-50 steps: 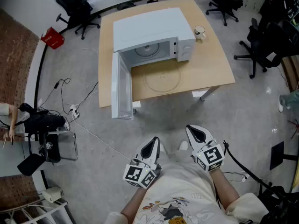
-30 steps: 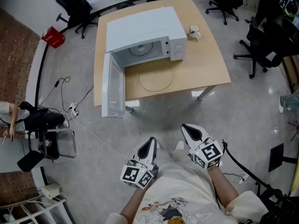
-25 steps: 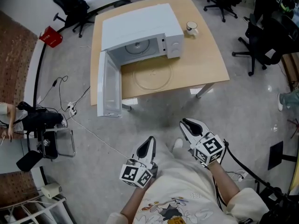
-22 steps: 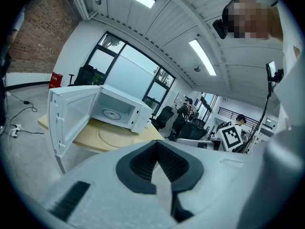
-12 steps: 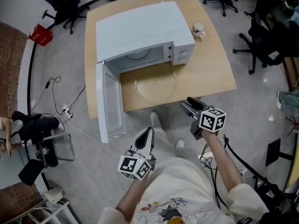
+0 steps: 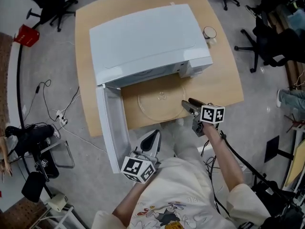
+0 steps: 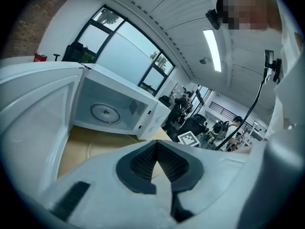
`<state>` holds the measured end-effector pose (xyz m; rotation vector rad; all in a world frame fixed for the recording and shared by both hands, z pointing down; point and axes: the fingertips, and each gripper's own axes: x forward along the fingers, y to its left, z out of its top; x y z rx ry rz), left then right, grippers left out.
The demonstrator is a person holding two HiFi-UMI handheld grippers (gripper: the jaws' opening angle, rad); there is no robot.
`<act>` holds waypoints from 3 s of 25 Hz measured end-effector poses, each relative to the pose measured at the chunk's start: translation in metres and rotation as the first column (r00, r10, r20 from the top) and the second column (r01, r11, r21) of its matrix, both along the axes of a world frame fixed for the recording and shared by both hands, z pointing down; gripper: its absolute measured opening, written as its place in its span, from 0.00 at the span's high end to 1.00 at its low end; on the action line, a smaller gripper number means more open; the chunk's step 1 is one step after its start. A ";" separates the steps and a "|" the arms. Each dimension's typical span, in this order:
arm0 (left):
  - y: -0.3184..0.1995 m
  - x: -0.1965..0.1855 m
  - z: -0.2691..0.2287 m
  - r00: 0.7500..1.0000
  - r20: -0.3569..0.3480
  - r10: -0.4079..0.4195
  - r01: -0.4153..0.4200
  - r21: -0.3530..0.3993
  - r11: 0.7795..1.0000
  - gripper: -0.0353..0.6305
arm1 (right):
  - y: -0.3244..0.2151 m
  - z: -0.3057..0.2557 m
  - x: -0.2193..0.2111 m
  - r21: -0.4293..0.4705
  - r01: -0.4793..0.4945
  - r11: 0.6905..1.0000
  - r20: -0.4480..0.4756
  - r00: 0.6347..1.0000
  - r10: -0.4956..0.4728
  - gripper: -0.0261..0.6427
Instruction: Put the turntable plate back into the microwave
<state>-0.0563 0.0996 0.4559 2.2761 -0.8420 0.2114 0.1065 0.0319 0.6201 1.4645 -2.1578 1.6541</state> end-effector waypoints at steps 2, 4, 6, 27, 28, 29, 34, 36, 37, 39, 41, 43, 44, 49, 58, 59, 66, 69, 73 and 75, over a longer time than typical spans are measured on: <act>-0.007 0.001 0.001 1.000 0.008 -0.017 0.017 -0.005 1.000 0.94 | -0.005 0.008 0.001 -0.027 0.010 1.000 0.003 1.000 -0.010 0.58; -0.011 0.005 0.004 1.000 0.011 -0.029 0.029 -0.016 0.999 0.94 | -0.010 0.018 0.004 -0.056 0.024 0.998 0.016 1.000 -0.023 0.58; -0.012 0.009 0.007 0.999 0.016 -0.038 0.038 -0.033 0.999 0.94 | -0.012 0.030 0.005 -0.089 0.036 0.995 0.033 0.999 -0.034 0.58; -0.015 0.004 0.064 0.983 -0.029 -0.181 0.170 -0.228 0.959 0.94 | -0.006 0.066 -0.016 -0.364 0.176 0.915 0.326 0.944 -0.052 0.90; -0.016 0.004 0.073 0.981 -0.036 -0.192 0.176 -0.257 0.950 0.94 | -0.005 0.065 -0.017 -0.367 0.170 0.915 0.327 0.944 -0.045 0.90; -0.016 0.003 0.082 0.979 -0.043 -0.200 0.180 -0.288 0.941 0.94 | -0.005 0.065 -0.017 -0.371 0.155 0.916 0.325 0.945 -0.028 0.91; -0.012 -0.002 0.136 0.942 -0.140 -0.304 0.187 -0.534 0.824 0.94 | -0.005 0.057 -0.013 -0.407 0.099 0.908 0.274 0.962 0.018 0.91; -0.010 -0.004 0.154 0.921 -0.168 -0.350 0.179 -0.615 0.768 0.65 | -0.005 0.054 -0.014 -0.419 0.103 0.902 0.274 0.962 0.018 0.91; -0.010 -0.007 0.162 0.912 -0.171 -0.372 0.185 -0.639 0.747 0.61 | -0.005 0.053 -0.014 -0.423 0.104 0.900 0.272 0.962 0.017 0.91; -0.015 -0.013 0.175 0.886 -0.179 -0.429 0.208 -0.672 0.710 0.59 | -0.006 0.052 -0.014 -0.428 0.103 0.898 0.268 0.963 0.017 0.91; -0.022 -0.015 0.184 0.853 -0.197 -0.482 0.223 -0.698 0.680 0.59 | -0.007 0.051 -0.012 -0.431 0.103 0.897 0.272 0.962 0.020 0.91; -0.030 -0.016 0.190 0.832 -0.213 -0.513 0.226 -0.714 0.663 0.59 | -0.005 0.048 -0.013 -0.431 0.108 0.896 0.281 0.960 0.019 0.91; -0.033 -0.016 0.192 0.824 -0.218 -0.523 0.225 -0.721 0.655 0.59 | -0.004 0.046 -0.013 -0.432 0.114 0.895 0.283 0.959 0.014 0.91; -0.042 -0.019 0.212 0.776 -0.240 -0.583 0.213 -0.771 0.601 0.64 | 0.006 0.043 -0.014 -0.433 0.143 0.890 0.275 0.961 -0.021 0.91; -0.054 -0.022 0.206 0.612 -0.402 -0.681 0.165 -0.777 0.607 0.78 | 0.009 0.039 -0.015 -0.446 0.142 0.883 0.361 0.932 0.033 0.91; -0.057 -0.019 0.202 0.594 -0.427 -0.682 0.145 -0.777 0.613 0.78 | 0.011 0.038 -0.015 -0.449 0.146 0.881 0.376 0.926 0.039 0.91; -0.070 0.001 0.183 0.584 -0.489 -0.648 0.088 -0.755 0.650 0.90 | 0.016 0.037 -0.019 -0.458 0.131 0.879 0.431 0.898 0.091 0.91; -0.071 0.007 0.171 0.597 -0.508 -0.620 0.065 -0.740 0.669 0.91 | 0.015 0.036 -0.018 -0.435 0.110 0.894 0.466 0.877 0.120 0.86; -0.071 0.006 0.165 0.600 -0.513 -0.614 0.054 -0.739 0.671 0.91 | 0.016 0.041 -0.018 -0.399 0.071 0.914 0.516 0.842 0.160 0.64; -0.071 0.005 0.163 0.608 -0.513 -0.605 0.051 -0.736 0.675 0.91 | 0.008 0.038 -0.018 -0.338 0.037 0.940 0.564 0.808 0.171 0.61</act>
